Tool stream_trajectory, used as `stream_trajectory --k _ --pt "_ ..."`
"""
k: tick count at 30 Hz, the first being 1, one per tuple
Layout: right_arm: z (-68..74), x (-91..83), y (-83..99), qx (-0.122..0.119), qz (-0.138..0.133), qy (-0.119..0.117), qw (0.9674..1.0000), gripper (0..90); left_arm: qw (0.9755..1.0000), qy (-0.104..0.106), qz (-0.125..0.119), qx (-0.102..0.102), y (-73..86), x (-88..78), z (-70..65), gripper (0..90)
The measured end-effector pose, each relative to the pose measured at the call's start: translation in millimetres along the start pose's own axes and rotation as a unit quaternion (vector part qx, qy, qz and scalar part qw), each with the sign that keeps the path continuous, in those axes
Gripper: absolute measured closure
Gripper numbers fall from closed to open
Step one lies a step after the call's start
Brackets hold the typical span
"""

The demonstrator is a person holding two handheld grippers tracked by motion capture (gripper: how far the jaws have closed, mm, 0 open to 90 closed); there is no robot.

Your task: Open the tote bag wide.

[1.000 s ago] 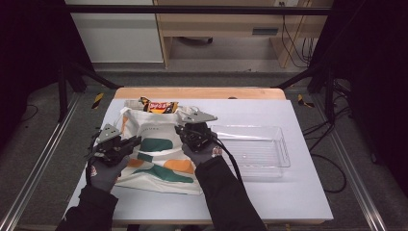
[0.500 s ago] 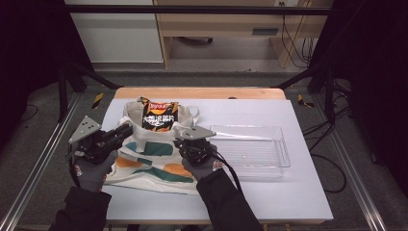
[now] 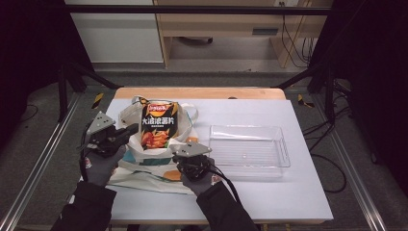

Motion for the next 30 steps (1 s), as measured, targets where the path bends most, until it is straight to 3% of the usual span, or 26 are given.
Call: stream_trajectory --k 1,2,4,13,17,23,25,30 --pt "0.4 -1.2 4.5 0.007 0.0 0.0 1.0 88.8 0.9999 0.001 0.014 0.0 11.6 -1.3 2.4 89.6" --pt "0.6 -1.5 6.0 0.009 0.001 0.0 1.0 88.7 0.9999 0.001 0.014 0.0 11.6 -1.3 2.4 89.6" --pt "1.1 -1.4 9.6 0.014 0.001 0.0 0.9999 88.5 0.9995 0.002 0.03 -0.004 26.9 -5.0 5.3 89.6" --pt "3.6 1.9 22.5 0.037 0.006 -0.006 0.9993 87.4 0.9987 0.003 0.051 0.002 51.2 -12.6 5.6 89.6" --pt "5.9 -2.5 26.5 0.049 -0.002 -0.009 0.9988 82.1 0.9983 0.0 0.058 0.0 62.0 -15.0 6.6 89.6" --pt "7.6 -22.7 7.6 0.047 -0.039 -0.014 0.998 78.6 0.9979 -0.003 0.064 -0.005 72.5 -17.0 7.7 89.6" --pt "3.5 -34.3 -10.1 0.052 -0.067 -0.01 0.9964 80.4 0.9977 -0.004 0.067 -0.003 75.9 -17.3 7.4 89.6" --pt "-3.7 -33.4 -31.7 0.052 -0.084 -0.003 0.9951 86.4 0.9971 -0.005 0.075 -0.001 84.3 -18.0 6.8 89.6"
Point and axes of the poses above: each handheld gripper's, and its own axes: x roughly forward along the jaws, y roughly out of its underside, z roughly to its left, the point moved 10 cm from there along x, roughly forward along the jaws, and after that the axes turned 13 degrees about -z, right-handed, at the moved point
